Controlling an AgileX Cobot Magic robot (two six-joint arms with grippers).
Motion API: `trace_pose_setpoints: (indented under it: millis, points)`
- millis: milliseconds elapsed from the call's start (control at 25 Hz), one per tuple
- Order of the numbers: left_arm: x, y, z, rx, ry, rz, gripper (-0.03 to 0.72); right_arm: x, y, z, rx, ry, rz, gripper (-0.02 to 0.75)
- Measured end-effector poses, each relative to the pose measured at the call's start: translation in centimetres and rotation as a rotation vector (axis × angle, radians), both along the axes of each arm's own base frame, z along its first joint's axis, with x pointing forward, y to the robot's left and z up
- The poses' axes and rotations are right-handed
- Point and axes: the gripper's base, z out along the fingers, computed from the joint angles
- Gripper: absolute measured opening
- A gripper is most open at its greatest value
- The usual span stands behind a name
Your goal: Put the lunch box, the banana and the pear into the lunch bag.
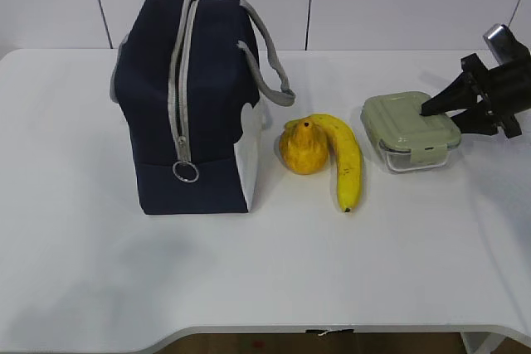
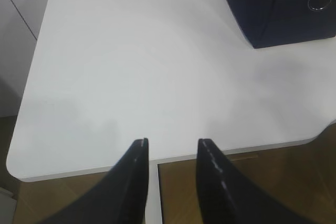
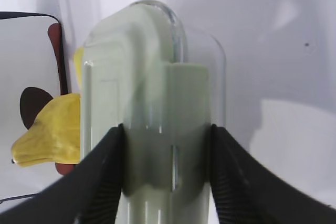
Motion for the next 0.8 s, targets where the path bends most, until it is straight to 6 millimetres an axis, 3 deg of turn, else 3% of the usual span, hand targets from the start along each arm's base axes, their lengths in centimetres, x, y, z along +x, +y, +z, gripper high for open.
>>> trace_pose_setpoints:
  millis: [200, 800]
  points:
    - [0.0, 0.0, 0.0, 0.0, 0.0, 0.0, 0.237, -0.2, 0.0, 0.7, -0.024, -0.001, 0.004, 0.37]
    - [0.0, 0.0, 0.0, 0.0, 0.0, 0.0, 0.237, -1.1, 0.3, 6.0, -0.056, -0.071, -0.027, 0.37]
